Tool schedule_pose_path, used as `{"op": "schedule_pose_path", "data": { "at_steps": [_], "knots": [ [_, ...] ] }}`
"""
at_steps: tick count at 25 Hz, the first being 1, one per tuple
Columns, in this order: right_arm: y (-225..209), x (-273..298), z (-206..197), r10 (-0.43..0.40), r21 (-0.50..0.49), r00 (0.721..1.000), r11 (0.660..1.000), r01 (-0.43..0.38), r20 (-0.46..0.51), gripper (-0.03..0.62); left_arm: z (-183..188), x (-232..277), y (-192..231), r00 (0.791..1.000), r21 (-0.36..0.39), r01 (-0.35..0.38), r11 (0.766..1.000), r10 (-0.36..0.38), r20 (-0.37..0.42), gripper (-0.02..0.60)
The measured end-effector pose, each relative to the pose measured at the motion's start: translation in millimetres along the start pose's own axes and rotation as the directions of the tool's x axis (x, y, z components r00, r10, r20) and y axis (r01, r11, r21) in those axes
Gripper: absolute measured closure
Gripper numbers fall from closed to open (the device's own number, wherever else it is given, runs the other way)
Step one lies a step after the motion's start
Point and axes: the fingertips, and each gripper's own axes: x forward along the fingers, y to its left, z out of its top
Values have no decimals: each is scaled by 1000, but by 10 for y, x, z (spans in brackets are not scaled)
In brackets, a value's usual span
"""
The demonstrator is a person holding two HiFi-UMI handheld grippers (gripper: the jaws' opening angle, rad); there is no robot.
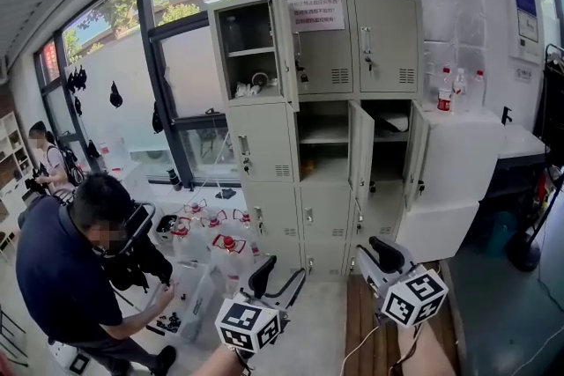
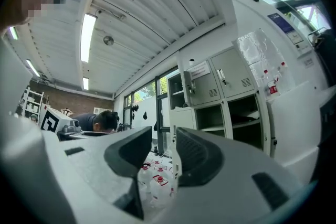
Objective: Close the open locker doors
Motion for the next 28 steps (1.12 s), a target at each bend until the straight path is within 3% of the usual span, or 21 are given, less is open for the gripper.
{"op": "schedule_pose_path", "data": {
  "at_steps": [13, 28],
  "knots": [
    [-148, 541, -21, 28, 27, 1000, 999, -28, -1, 461, -18, 402, 342, 1000, -32, 22, 999, -22, 13, 311],
    [-202, 1944, 143, -18, -3, 999, 1000, 19, 29, 431, 166, 1011, 1583, 994, -28, 105, 994, -104, 29, 307]
  ]
}}
